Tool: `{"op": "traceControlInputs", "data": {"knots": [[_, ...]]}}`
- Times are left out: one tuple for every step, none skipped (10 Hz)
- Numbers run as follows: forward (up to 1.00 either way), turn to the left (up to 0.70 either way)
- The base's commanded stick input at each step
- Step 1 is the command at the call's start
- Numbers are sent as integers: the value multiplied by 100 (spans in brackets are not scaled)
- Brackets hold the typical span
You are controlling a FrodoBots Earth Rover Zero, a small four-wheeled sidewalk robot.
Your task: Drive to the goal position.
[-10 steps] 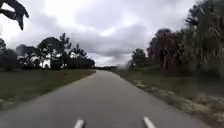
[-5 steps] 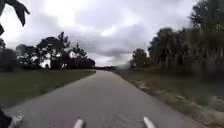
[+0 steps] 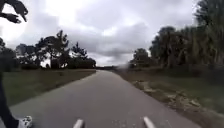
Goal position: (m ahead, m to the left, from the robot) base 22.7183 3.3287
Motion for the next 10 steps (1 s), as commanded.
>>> {"op": "traceControlInputs", "data": {"knots": [[70, 0], [70, 0], [70, 0], [70, 0], [70, 0], [70, 0], [70, 0], [70, 0], [70, 0], [70, 0]]}}
